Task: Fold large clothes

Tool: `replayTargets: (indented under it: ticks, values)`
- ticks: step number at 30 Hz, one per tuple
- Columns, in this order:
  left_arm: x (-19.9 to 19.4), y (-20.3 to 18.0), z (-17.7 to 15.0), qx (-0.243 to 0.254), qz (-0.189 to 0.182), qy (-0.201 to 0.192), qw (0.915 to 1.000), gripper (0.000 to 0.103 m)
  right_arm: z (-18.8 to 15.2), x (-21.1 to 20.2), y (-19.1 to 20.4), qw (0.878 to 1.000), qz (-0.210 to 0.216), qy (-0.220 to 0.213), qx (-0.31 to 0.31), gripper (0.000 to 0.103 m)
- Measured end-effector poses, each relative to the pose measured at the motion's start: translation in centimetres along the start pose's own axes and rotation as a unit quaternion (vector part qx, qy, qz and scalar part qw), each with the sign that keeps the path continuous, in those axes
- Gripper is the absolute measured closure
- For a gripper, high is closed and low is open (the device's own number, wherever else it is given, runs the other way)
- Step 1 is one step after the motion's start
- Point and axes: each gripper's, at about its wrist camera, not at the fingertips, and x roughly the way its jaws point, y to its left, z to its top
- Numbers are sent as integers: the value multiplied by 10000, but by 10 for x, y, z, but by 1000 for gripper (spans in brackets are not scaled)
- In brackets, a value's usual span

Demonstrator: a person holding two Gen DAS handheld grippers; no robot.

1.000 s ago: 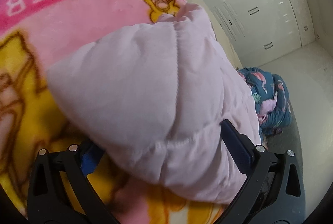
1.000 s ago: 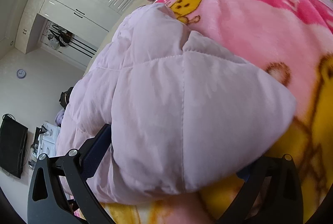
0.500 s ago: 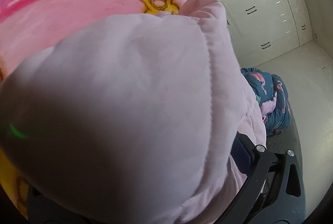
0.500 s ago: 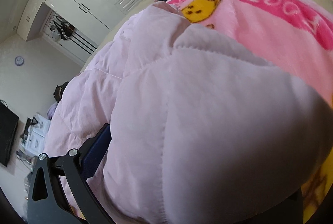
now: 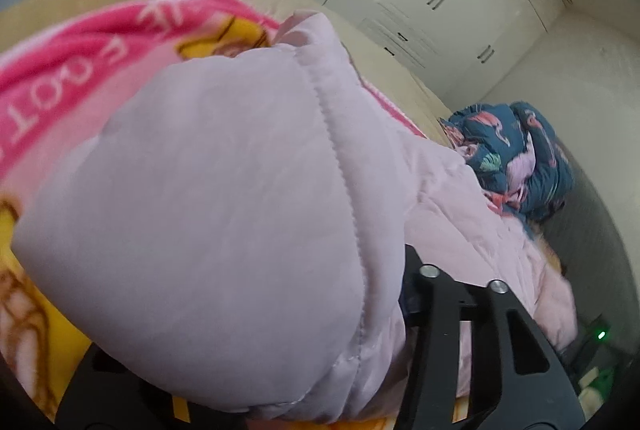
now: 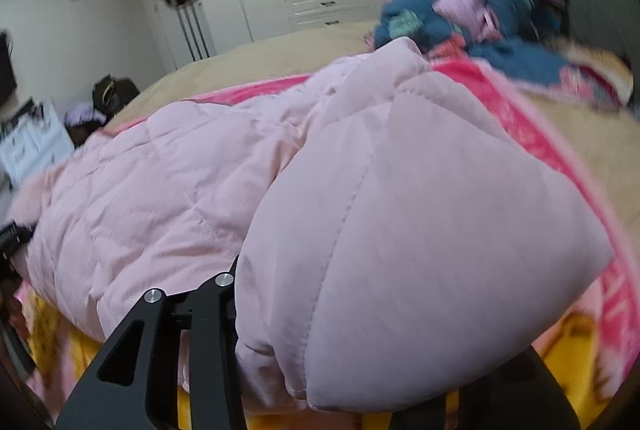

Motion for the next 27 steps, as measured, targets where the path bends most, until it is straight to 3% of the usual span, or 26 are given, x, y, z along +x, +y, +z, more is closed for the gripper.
replayTargets:
  ticks: [5, 15, 27]
  values:
    - [-12, -12, 4, 219, 47, -93, 9997, 66, 7, -19, 20, 9985, -126, -175, -511, 67]
    - [-44, -33, 0, 753, 81, -256, 9968, 67, 13, -45, 24, 9960, -1, -395, -805, 68]
    - [-88, -19, -25, 603, 77, -278, 9978, 67, -16, -102, 41, 9919, 226, -641, -1073, 68]
